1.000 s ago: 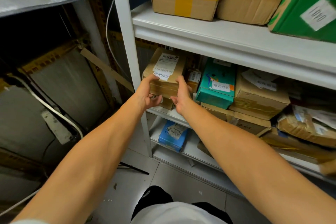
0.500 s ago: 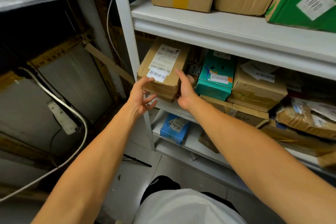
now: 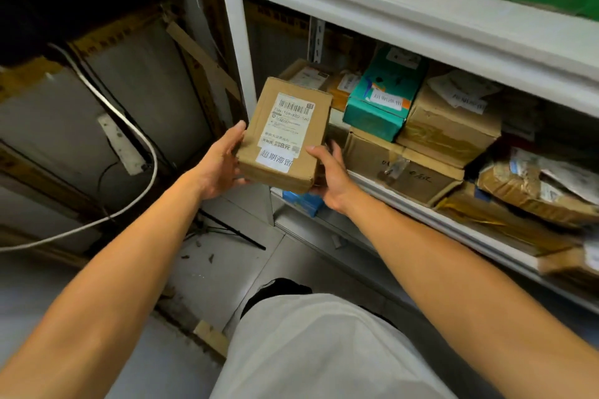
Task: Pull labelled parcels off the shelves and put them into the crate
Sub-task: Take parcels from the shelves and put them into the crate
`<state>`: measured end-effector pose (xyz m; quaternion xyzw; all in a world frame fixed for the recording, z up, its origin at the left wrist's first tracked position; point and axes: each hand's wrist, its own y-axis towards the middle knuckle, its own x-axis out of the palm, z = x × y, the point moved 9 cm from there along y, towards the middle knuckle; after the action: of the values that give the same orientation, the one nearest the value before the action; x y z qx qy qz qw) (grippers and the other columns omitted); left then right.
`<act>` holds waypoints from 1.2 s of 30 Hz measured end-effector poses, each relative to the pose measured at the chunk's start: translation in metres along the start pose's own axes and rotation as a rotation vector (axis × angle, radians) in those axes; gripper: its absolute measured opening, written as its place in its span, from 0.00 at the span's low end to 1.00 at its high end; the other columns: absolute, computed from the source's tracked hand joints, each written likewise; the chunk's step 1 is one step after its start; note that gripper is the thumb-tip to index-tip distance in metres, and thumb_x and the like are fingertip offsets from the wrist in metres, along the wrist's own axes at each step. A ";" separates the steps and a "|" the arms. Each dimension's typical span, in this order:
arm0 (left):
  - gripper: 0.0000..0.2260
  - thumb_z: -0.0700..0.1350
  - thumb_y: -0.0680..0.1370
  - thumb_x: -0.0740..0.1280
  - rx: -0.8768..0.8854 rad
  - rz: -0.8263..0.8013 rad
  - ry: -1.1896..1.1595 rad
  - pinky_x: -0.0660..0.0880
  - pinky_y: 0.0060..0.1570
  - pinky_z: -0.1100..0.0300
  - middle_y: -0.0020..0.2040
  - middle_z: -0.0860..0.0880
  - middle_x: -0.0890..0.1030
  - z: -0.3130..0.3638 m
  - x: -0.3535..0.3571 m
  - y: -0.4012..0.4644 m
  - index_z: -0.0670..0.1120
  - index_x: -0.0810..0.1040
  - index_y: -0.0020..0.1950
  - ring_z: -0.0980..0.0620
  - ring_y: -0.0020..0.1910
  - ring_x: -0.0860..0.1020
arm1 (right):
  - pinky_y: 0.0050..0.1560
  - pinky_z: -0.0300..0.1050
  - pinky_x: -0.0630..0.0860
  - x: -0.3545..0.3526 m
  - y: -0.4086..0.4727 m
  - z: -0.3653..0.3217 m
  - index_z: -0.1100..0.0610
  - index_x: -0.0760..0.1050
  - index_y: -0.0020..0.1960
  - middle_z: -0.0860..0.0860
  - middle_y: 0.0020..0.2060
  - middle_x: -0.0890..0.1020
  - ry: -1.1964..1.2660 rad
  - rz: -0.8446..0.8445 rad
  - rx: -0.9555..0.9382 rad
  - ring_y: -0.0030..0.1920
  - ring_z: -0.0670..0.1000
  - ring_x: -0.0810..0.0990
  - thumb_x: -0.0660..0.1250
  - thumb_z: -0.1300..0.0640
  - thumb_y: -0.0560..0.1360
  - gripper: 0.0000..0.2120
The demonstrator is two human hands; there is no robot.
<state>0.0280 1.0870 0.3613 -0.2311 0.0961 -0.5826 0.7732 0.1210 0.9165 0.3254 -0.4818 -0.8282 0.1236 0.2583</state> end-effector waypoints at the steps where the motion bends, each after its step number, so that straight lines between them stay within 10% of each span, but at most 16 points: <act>1: 0.28 0.70 0.74 0.63 -0.002 -0.005 0.008 0.72 0.65 0.47 0.63 0.50 0.82 -0.002 0.007 -0.005 0.57 0.74 0.69 0.46 0.64 0.79 | 0.49 0.59 0.81 -0.005 -0.007 0.006 0.40 0.58 0.76 0.54 0.64 0.79 -0.011 -0.015 0.016 0.62 0.59 0.79 0.76 0.45 0.63 0.46; 4: 0.36 0.64 0.74 0.69 -0.003 -0.020 -0.014 0.81 0.53 0.51 0.68 0.47 0.79 -0.016 0.029 -0.012 0.55 0.62 0.79 0.46 0.61 0.81 | 0.56 0.66 0.80 -0.022 -0.026 0.021 0.40 0.59 0.76 0.56 0.65 0.78 -0.058 -0.066 0.048 0.63 0.60 0.79 0.78 0.46 0.61 0.48; 8: 0.16 0.46 0.83 0.60 0.027 -0.012 -0.015 0.81 0.37 0.60 0.50 0.52 0.87 -0.038 0.072 -0.028 0.51 0.66 0.71 0.52 0.46 0.86 | 0.59 0.64 0.78 -0.054 -0.050 0.025 0.39 0.59 0.74 0.52 0.65 0.76 -0.135 -0.113 0.072 0.61 0.57 0.78 0.74 0.49 0.65 0.42; 18: 0.49 0.50 0.62 0.81 -0.120 -0.175 -0.099 0.82 0.48 0.47 0.64 0.44 0.81 -0.111 0.150 -0.028 0.57 0.58 0.77 0.40 0.59 0.82 | 0.65 0.68 0.74 -0.145 -0.101 0.043 0.36 0.48 0.77 0.52 0.66 0.74 -0.245 -0.130 0.168 0.67 0.61 0.74 0.81 0.48 0.54 0.60; 22: 0.44 0.45 0.65 0.77 -0.186 -0.288 -0.032 0.81 0.51 0.42 0.67 0.41 0.78 -0.122 0.188 -0.018 0.59 0.59 0.76 0.38 0.60 0.81 | 0.48 0.48 0.76 -0.183 -0.126 0.042 0.42 0.45 0.79 0.47 0.62 0.74 -0.238 0.051 0.131 0.59 0.49 0.75 0.79 0.49 0.60 0.58; 36: 0.50 0.48 0.62 0.83 -0.316 -0.864 0.388 0.75 0.62 0.34 0.64 0.42 0.81 -0.141 0.369 -0.011 0.63 0.58 0.77 0.38 0.61 0.81 | 0.57 0.58 0.80 -0.309 -0.275 0.077 0.38 0.52 0.77 0.49 0.62 0.77 0.124 0.630 0.030 0.62 0.55 0.77 0.79 0.55 0.71 0.47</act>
<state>0.0712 0.7011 0.2874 -0.2514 0.2209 -0.8603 0.3846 0.0012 0.5150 0.2902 -0.7172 -0.6190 0.1803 0.2645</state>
